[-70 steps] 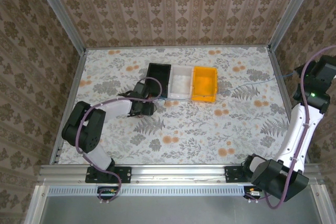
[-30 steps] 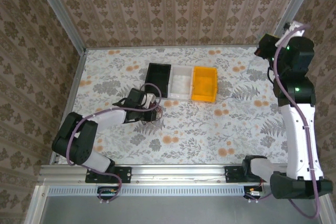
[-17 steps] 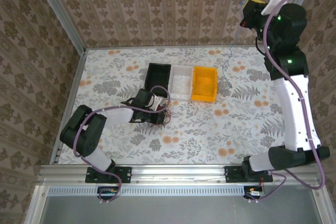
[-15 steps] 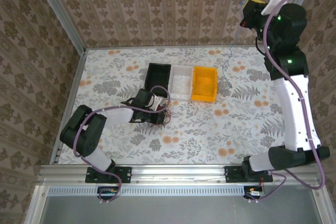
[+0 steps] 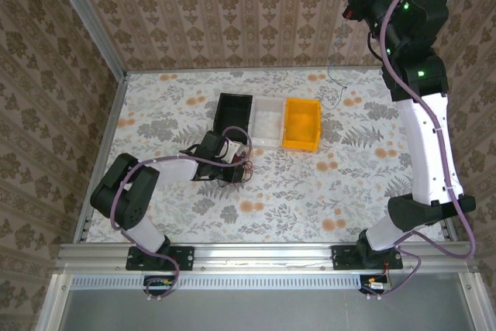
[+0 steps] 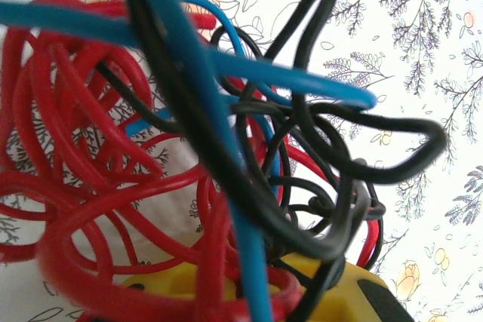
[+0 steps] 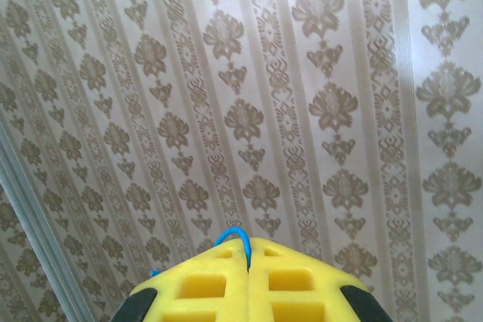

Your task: Untangle the cables

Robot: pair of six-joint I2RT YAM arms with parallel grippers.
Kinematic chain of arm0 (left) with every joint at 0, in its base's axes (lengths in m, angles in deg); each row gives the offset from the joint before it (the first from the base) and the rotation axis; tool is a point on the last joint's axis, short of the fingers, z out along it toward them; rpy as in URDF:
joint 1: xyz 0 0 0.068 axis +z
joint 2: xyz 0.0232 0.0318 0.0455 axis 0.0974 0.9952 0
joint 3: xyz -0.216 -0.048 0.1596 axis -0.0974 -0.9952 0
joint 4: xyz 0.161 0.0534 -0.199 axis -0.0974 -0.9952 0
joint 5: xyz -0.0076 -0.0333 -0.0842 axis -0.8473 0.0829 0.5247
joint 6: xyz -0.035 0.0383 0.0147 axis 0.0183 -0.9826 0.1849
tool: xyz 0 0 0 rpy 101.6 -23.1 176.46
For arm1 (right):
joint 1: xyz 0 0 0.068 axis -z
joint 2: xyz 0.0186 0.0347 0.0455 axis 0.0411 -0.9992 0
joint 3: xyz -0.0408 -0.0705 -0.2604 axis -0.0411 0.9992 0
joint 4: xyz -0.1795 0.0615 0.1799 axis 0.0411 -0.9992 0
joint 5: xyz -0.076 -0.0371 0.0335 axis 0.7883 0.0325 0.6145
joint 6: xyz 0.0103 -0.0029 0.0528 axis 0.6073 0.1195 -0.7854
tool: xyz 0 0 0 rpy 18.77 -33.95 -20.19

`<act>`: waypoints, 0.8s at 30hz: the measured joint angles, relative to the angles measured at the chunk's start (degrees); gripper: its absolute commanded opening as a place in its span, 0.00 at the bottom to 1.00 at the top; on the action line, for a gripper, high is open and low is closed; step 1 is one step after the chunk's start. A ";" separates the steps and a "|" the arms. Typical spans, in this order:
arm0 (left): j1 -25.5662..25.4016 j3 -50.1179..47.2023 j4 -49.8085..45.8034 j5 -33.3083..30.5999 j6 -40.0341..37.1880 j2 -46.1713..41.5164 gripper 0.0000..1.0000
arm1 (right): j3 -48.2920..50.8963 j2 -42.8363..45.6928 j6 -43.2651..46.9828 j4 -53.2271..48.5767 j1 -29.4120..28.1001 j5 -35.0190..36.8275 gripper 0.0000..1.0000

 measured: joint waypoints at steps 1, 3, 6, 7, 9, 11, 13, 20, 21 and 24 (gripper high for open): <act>0.00 0.00 0.02 0.00 0.00 0.02 0.00 | 0.00 0.00 0.13 -0.04 -0.11 -0.17 0.00; 0.00 0.00 0.02 -0.04 0.00 0.02 0.00 | 0.22 -0.15 0.13 -0.20 -0.28 -0.35 0.00; 0.00 0.00 0.26 -0.22 0.02 0.13 0.00 | 2.69 0.15 0.09 0.04 -0.61 -0.42 0.00; 0.00 0.02 0.42 -0.22 0.02 0.20 0.00 | 4.02 0.39 0.07 0.02 -0.76 -0.44 0.00; 0.00 0.04 0.63 -0.22 0.04 0.37 0.00 | 7.63 1.03 -0.13 0.07 -1.20 -0.50 0.00; 0.00 0.09 0.74 -0.24 0.04 0.42 0.00 | 11.74 1.81 -0.31 0.00 -1.46 -0.50 0.00; 0.00 0.15 0.85 -0.22 0.04 0.50 0.00 | 15.76 2.56 -0.52 0.00 -1.68 -0.35 0.00; 0.00 0.72 0.79 -0.24 0.04 1.03 0.00 | 27.45 4.63 -2.29 -0.04 -1.77 0.98 0.00; 0.00 0.90 0.79 -0.24 0.04 1.16 0.00 | 28.55 4.66 -2.69 0.07 -1.77 1.11 0.00; 0.00 1.57 0.55 -0.24 0.04 1.68 0.00 | 31.58 4.72 -3.52 0.28 -1.79 1.62 0.00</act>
